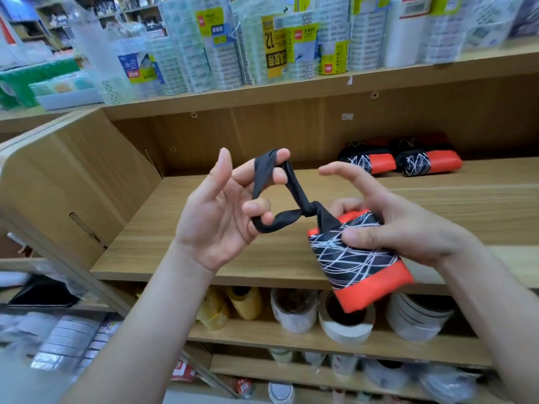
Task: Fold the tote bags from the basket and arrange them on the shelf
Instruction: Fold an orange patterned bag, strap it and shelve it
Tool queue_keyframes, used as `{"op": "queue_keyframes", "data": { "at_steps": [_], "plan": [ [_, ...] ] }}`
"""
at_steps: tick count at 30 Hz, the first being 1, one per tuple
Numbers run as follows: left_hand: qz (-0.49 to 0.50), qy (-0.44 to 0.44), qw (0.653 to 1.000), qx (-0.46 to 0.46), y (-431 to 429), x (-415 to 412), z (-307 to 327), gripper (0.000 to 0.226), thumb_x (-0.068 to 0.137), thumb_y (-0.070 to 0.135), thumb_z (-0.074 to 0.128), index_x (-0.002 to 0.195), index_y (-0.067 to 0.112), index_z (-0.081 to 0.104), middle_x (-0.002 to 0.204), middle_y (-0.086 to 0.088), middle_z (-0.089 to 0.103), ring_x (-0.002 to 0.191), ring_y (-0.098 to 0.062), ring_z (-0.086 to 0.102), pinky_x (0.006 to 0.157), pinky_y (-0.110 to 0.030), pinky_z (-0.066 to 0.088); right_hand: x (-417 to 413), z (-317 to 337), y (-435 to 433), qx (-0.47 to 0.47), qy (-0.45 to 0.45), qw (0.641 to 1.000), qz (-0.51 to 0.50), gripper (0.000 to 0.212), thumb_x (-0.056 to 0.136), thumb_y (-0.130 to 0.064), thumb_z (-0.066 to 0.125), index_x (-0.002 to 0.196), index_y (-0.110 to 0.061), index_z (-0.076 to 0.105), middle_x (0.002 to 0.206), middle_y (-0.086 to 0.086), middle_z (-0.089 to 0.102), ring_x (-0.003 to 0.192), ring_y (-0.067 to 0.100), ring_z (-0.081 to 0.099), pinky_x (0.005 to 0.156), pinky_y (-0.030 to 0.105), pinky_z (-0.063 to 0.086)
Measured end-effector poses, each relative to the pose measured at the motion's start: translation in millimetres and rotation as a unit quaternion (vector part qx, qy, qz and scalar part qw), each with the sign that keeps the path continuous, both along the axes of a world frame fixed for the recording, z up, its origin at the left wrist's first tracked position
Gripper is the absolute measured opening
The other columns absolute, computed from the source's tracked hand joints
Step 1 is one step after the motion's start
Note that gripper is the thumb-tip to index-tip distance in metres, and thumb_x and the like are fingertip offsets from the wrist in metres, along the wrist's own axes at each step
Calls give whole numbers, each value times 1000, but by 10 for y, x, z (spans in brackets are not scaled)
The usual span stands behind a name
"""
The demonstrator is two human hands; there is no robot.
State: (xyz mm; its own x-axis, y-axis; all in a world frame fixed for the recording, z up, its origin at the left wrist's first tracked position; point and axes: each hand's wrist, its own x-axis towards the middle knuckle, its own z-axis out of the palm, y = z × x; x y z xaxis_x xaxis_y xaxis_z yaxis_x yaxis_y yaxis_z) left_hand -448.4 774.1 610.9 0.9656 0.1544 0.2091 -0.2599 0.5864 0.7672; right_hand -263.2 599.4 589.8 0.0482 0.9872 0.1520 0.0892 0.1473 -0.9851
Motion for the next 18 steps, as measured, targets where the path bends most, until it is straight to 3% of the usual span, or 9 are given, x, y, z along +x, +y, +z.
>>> {"op": "queue_keyframes", "data": {
  "at_steps": [2, 4, 5, 7, 9, 12, 15, 18],
  "plan": [
    [-11, 1, 1000, 3, 19, 28, 13, 67, 94, 50, 46, 139, -1, 45, 109, -10, 58, 61, -7, 63, 69, -28, 60, -60, 158, -58, 11, -183, 982, -50, 82, 83, -11, 75, 137, -57, 34, 97, -2, 59, 84, 20, 64, 79, 37, 55],
    [-27, -10, 1000, -6, 28, 66, 46, 71, 94, 53, 44, 138, -2, 44, 111, -11, 58, 62, -8, 64, 69, -28, 60, -161, 279, -73, 17, -375, 922, -93, 88, 85, -14, 73, 132, -71, 25, 105, -16, 57, 95, 6, 59, 84, 25, 49],
    [-37, -17, 999, -14, 19, 87, 72, 73, 94, 56, 41, 138, -2, 44, 111, -12, 58, 63, -9, 65, 69, -28, 60, -211, 301, -48, 29, -460, 880, -112, 88, 86, -17, 72, 134, -71, 21, 108, -18, 54, 96, 6, 57, 85, 27, 48],
    [-55, -32, 998, -25, -24, 137, 118, 75, 94, 57, 37, 139, -3, 40, 113, -13, 55, 65, -11, 66, 71, -30, 60, -286, 288, 33, 69, -565, 809, -146, 81, 87, -20, 69, 140, -61, 22, 97, -13, 47, 83, 15, 55, 74, 38, 50],
    [-78, -47, 995, -47, -89, 173, 121, 77, 93, 56, 44, 142, -2, 35, 115, -14, 50, 67, -14, 68, 73, -33, 60, -288, 209, 116, 122, -578, 788, -176, 68, 85, -17, 70, 137, -46, 36, 93, -8, 45, 73, 21, 54, 62, 44, 51],
    [-77, -58, 992, -82, -129, 172, 46, 70, 92, 39, 60, 142, -2, 33, 109, -14, 51, 67, -14, 68, 73, -32, 61, -241, 95, 173, 172, -493, 826, -214, 55, 82, -10, 73, 126, -30, 48, 99, -6, 52, 82, 21, 58, 68, 44, 52],
    [-38, -27, 994, -101, -154, 160, -47, 54, 91, 20, 65, 134, -3, 42, 94, -9, 50, 57, -9, 65, 67, -25, 60, -231, 11, 197, 204, -419, 854, -232, 49, 81, -5, 74, 123, -22, 54, 103, -4, 56, 93, 14, 57, 82, 33, 49],
    [57, 43, 993, -97, -207, 197, -45, 43, 82, 13, 70, 119, -3, 55, 79, -3, 49, 45, -4, 56, 55, -16, 55, -255, -8, 212, 231, -367, 864, -257, 47, 80, -1, 75, 120, -18, 56, 103, -4, 59, 94, 7, 56, 83, 18, 44]
  ]
}}
